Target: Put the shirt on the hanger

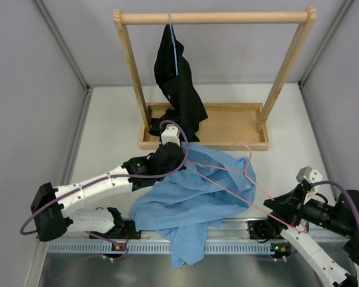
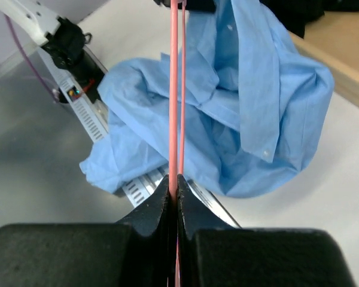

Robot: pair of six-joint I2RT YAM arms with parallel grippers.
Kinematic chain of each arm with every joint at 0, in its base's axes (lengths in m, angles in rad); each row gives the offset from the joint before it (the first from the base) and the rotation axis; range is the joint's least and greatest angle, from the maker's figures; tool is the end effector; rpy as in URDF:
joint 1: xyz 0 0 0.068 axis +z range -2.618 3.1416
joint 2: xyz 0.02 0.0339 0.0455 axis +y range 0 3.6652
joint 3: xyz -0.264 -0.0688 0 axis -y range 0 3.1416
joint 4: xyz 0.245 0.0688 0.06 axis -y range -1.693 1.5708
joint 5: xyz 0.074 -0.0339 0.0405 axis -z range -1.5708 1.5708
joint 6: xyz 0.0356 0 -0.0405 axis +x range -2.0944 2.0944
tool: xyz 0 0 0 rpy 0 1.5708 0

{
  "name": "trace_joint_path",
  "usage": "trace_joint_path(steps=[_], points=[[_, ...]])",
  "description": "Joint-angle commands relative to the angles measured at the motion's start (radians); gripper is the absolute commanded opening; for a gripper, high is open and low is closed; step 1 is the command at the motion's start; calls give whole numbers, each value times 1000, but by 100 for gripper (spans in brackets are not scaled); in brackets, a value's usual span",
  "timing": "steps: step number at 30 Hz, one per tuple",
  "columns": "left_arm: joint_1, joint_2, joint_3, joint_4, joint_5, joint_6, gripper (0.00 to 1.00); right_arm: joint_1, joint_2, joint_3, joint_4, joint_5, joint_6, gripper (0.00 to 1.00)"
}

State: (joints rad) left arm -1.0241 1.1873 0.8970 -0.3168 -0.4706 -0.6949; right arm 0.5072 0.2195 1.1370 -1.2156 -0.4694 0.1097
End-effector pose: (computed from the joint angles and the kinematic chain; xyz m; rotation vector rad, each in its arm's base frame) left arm 0.1489 -0.2137 0.2854 0.0856 2.1450 -0.5104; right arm -0.0387 -0.0031 0.3709 -0.7030 1.7933 0.8576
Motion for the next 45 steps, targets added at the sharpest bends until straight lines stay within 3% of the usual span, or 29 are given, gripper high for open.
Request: trace_joint_path(steps=[1,5,12,20,27,31,33,38,42,45], points=[[7,2,43,19,35,-9,0,1,-29,-43,-82,89,16,0],[7,-12,42,18,93,0,0,4,-19,-60,-79,126,18,0],[6,-31,37,24,326,40,0,-7,66,-46,59,129,30,0],[-11,-98,123,-2,546,92,0,-7,71,-287,479,-208,120,0],[-28,-169,258,-200,481,190,0,-7,70,-402,746,-368,218,0],[-37,-170,293,-208,501,192,0,-7,43,-471,967,-217,392,0],[-66,-157,319,-208,489,199,0,-7,49,-468,995,-190,392,0],[-149,-91,483,-231,474,261,0,-6,219,-415,1003,-316,384,0],[-281,-35,585,-272,313,290,0,2,247,-387,999,-266,355,0],[-309,-31,591,-275,204,272,0,2,233,-382,1022,-259,355,0]])
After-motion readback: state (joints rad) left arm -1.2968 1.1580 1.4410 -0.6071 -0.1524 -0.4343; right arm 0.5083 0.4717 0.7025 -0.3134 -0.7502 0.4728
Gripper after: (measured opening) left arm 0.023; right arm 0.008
